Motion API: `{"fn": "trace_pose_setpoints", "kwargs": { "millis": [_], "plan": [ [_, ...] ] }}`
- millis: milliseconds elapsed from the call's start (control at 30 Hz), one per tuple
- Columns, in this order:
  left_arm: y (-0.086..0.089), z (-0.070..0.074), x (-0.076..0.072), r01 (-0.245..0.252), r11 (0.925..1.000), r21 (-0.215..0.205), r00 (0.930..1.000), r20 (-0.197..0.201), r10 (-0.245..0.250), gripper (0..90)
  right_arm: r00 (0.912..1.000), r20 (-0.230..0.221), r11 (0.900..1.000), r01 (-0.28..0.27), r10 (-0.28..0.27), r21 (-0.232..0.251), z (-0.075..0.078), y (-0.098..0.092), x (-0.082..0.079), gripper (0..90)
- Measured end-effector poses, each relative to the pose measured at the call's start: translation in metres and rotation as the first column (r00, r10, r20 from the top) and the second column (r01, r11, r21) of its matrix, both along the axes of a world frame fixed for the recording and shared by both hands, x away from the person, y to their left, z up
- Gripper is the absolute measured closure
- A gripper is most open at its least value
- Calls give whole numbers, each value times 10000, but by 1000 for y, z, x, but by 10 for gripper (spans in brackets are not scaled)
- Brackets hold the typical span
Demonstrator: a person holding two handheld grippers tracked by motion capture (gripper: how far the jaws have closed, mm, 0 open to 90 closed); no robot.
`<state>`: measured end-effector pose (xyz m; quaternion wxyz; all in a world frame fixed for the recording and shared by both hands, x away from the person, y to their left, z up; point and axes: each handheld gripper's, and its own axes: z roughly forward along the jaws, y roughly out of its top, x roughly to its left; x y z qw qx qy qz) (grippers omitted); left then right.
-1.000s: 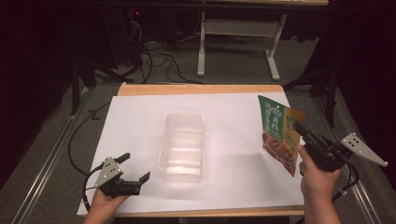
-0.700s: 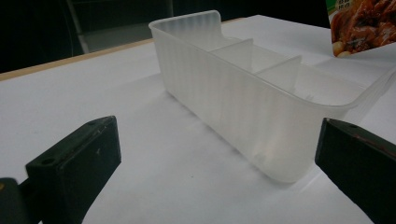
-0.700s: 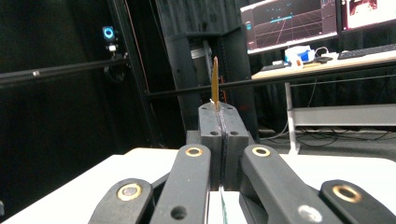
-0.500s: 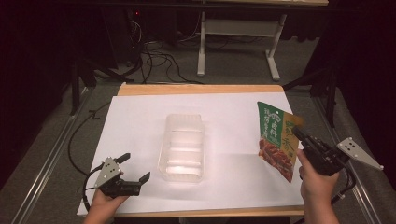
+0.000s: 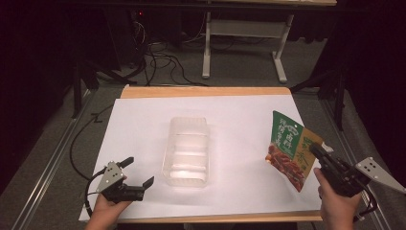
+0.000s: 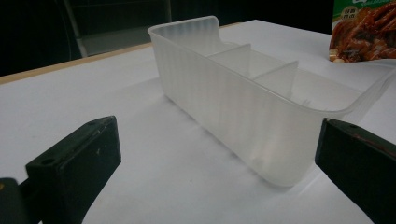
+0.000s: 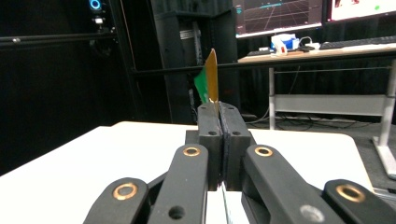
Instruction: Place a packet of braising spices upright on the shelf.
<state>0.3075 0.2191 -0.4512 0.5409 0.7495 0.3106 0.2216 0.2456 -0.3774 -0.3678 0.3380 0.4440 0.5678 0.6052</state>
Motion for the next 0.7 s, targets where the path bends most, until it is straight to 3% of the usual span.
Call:
{"fn": "trace_pose_setpoints", "kwargs": {
  "millis": [267, 700],
  "plan": [
    [-1, 1, 0, 50, 10000, 0, 10000, 33, -50, 8, 9997, -201, 9999, 146, -147, -38, -13, -15, -14, 857],
    [-3, 0, 1, 113, 9999, 4, 9999, 3, -113, 8, 9983, -569, 9997, 142, -155, -223, -21, -20, -9, 770]
  ]
}}
